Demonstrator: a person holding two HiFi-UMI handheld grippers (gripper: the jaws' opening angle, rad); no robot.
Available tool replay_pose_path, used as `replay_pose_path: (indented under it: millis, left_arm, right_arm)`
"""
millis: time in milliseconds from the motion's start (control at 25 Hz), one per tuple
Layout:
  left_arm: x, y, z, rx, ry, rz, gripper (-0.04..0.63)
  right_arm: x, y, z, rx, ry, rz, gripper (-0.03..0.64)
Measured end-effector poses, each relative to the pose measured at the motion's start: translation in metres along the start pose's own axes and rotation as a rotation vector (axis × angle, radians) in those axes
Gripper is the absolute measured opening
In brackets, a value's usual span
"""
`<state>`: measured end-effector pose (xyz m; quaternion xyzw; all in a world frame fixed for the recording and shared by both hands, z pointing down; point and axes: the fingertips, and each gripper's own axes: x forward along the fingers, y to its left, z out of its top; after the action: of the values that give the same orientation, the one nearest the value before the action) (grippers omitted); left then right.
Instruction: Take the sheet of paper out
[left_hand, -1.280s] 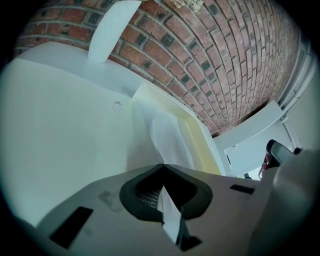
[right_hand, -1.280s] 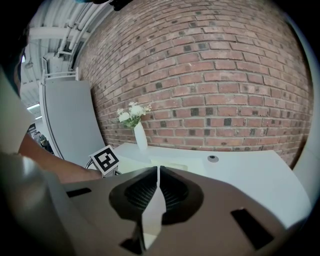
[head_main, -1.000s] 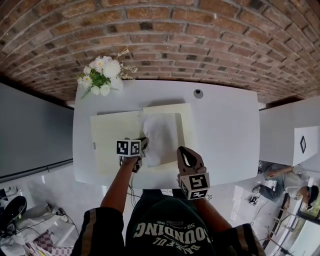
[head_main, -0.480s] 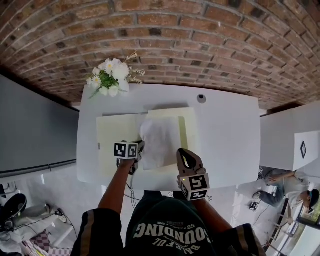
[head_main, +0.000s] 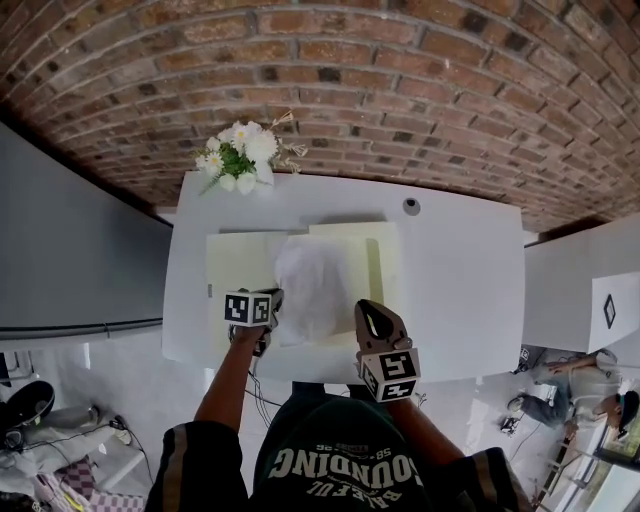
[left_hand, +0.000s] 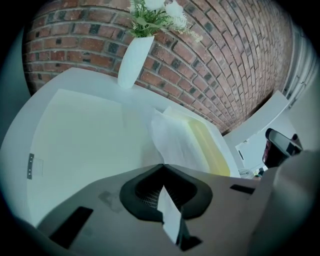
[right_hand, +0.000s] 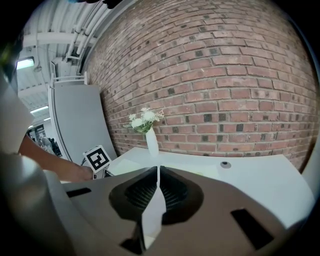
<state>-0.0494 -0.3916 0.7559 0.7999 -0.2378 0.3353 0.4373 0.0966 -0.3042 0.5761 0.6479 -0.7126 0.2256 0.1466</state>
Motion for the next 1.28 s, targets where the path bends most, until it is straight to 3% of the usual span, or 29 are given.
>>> replay_pose_path:
  millis: [360,760,1280]
  left_arm:
    - [-0.040,0.003,0.001,0.052,-0.059,0.070,0.012]
    - [-0.091,-0.003,0.004,0.127,-0.195,0.198,0.012]
    - [-0.151,-0.063,0.029,0.292,-0.427,0.296,0.012]
  right_arm:
    - [-0.002,0.016,0.012,-0.007,-0.029,0.044,0.072]
    - [-0.003,0.027,0.034,-0.038,-0.081,0.096,0.072]
    - [-0.015,0.026,0.065,-0.099,-0.154,0.130,0.072]
